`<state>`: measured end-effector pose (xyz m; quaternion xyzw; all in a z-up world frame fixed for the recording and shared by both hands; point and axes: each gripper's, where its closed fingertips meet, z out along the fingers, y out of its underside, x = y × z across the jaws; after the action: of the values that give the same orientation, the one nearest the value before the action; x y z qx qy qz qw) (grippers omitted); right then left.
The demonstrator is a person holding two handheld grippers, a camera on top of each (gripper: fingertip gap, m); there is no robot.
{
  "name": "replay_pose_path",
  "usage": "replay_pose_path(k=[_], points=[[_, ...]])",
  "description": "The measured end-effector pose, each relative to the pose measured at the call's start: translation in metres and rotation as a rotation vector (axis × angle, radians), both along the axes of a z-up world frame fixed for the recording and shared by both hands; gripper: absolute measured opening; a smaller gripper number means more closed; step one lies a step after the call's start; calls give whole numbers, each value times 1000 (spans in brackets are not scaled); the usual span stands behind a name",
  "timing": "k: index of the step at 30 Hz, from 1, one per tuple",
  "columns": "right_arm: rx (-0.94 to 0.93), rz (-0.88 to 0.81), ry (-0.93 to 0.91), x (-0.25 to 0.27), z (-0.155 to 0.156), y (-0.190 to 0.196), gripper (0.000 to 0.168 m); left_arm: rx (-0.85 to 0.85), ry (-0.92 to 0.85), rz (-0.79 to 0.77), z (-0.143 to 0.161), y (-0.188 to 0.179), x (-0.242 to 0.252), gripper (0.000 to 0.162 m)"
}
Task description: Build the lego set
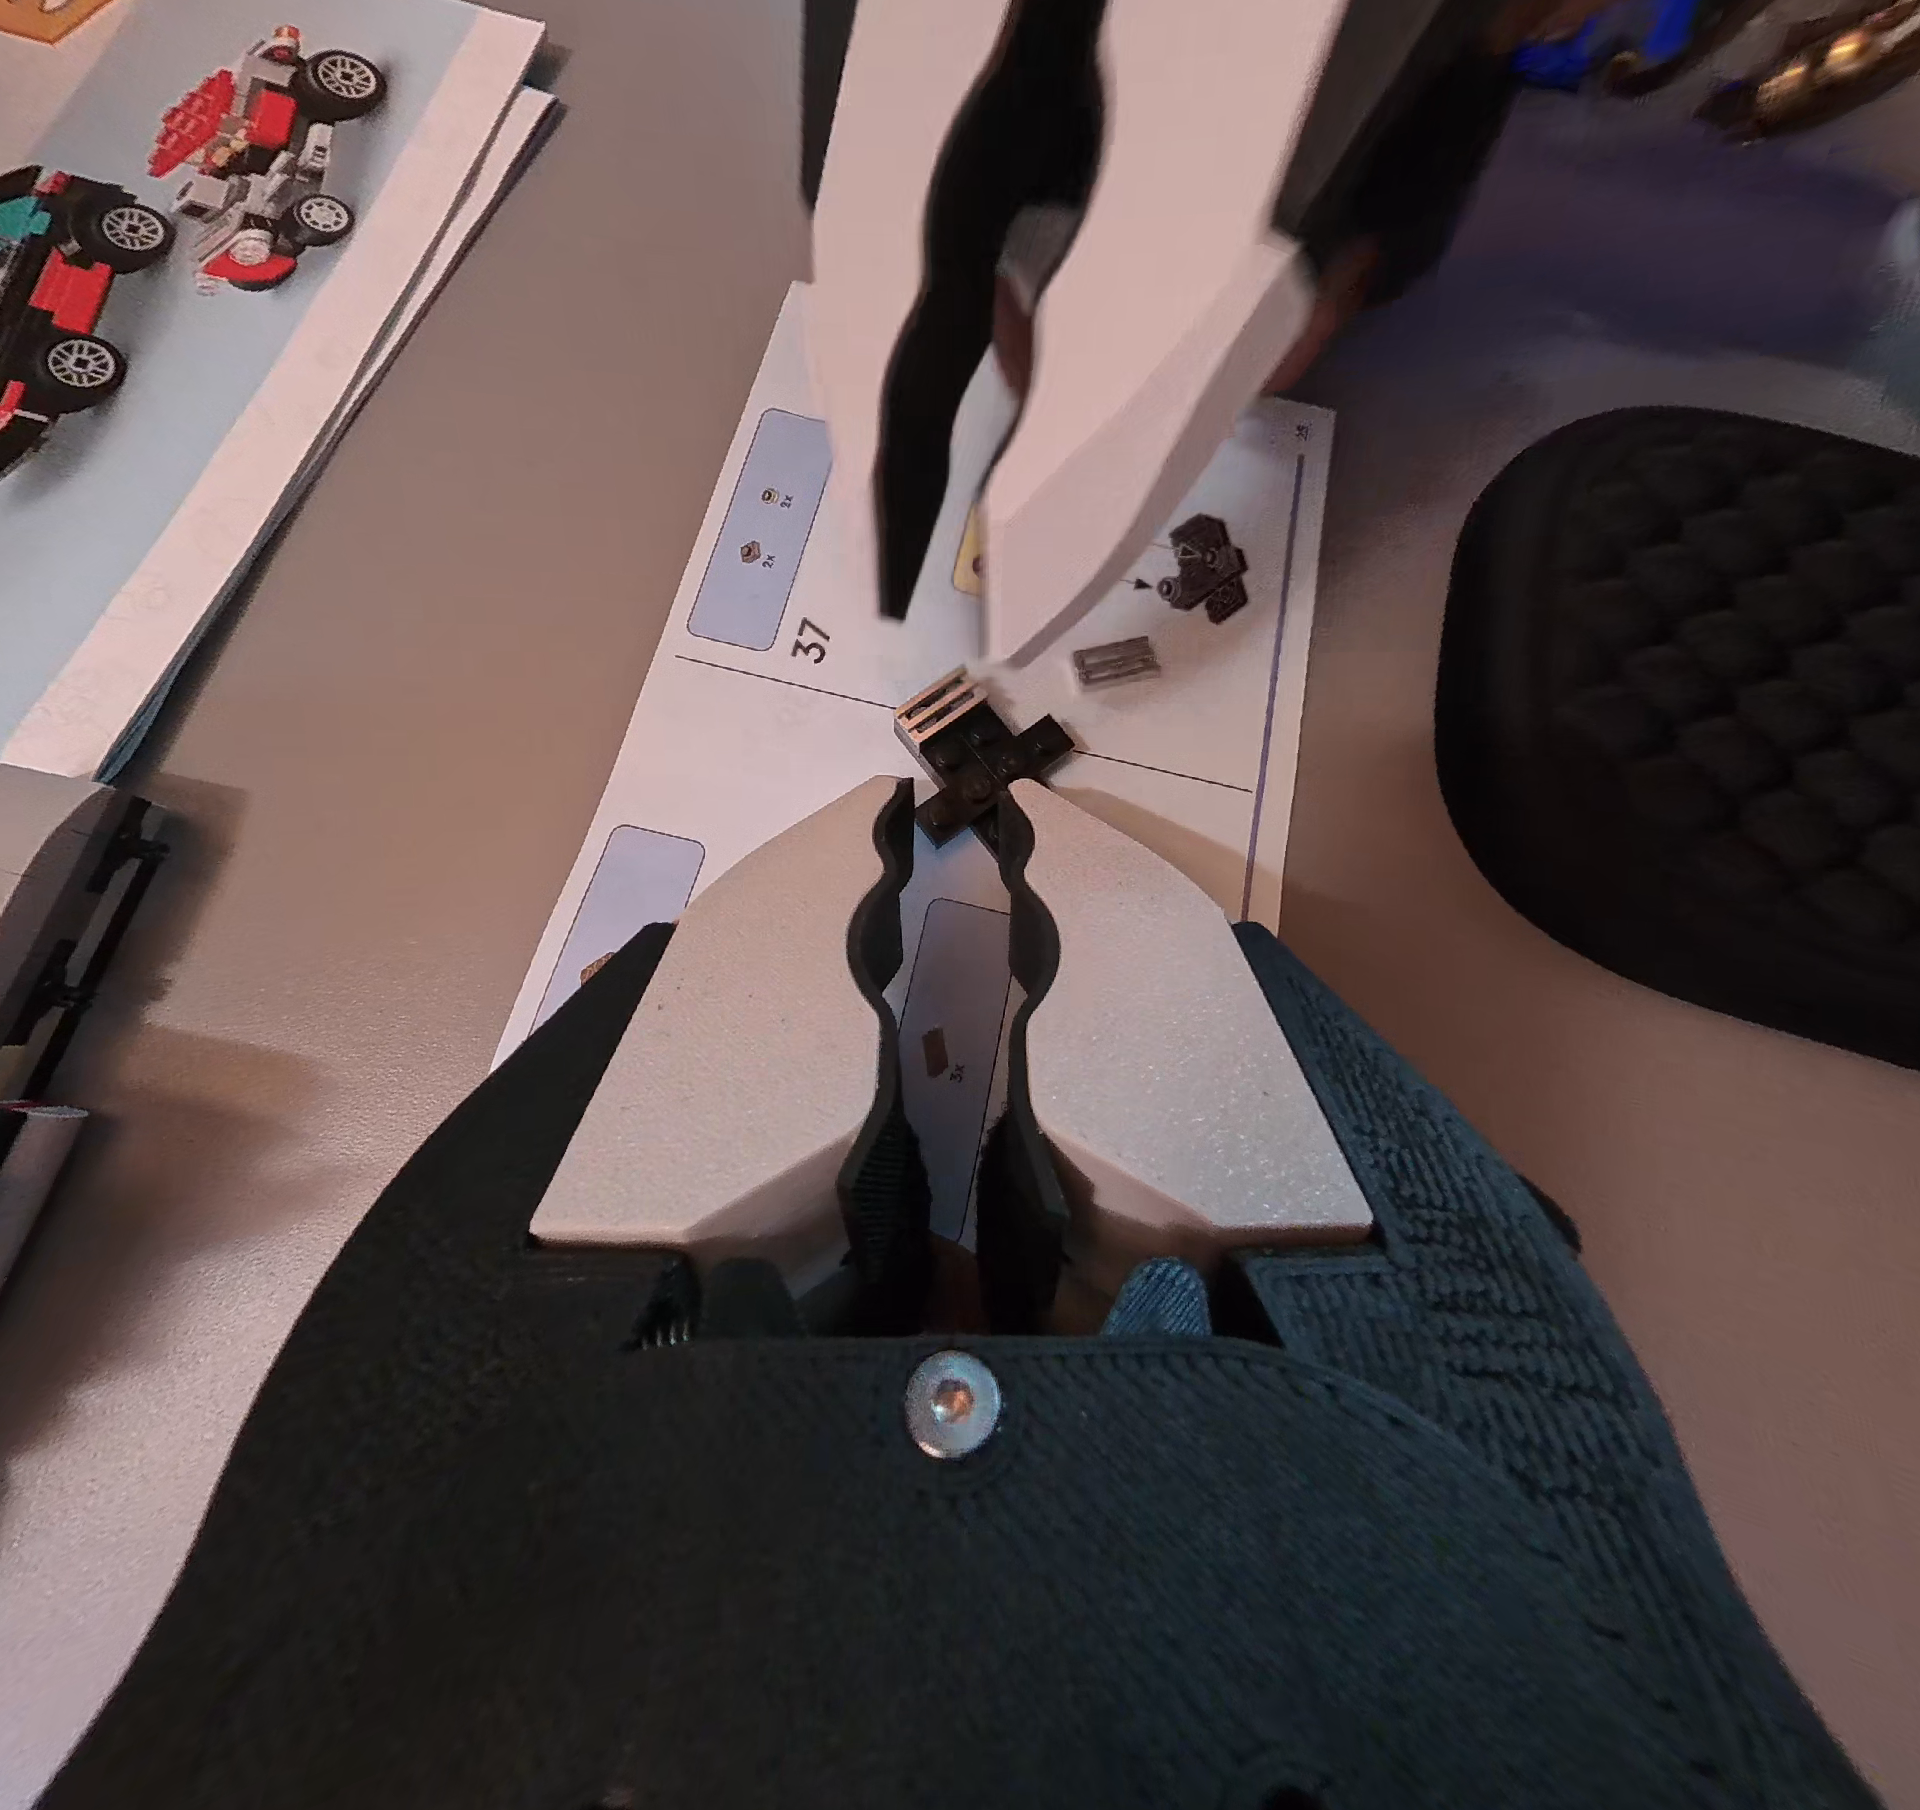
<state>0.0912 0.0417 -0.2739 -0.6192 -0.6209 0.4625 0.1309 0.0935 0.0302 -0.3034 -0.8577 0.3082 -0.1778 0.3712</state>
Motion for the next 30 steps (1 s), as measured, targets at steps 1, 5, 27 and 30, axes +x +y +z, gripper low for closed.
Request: replay_pose_path(k=[1, 5, 27, 30], points=[[45, -1, 3, 6, 4, -2, 22, 0, 1, 0, 0, 0, 0, 16], [374, 139, -161, 40, -21, -9, 30, -4, -10, 0, 2, 0, 0, 17], [713, 716, -336, 38, -33, -13, 17, -49, 23, -35, 1, -14, -7, 23], [688, 640, -214, 25, -13, -17, 17, -51, 2, -27, 1, -13, -7, 23]])
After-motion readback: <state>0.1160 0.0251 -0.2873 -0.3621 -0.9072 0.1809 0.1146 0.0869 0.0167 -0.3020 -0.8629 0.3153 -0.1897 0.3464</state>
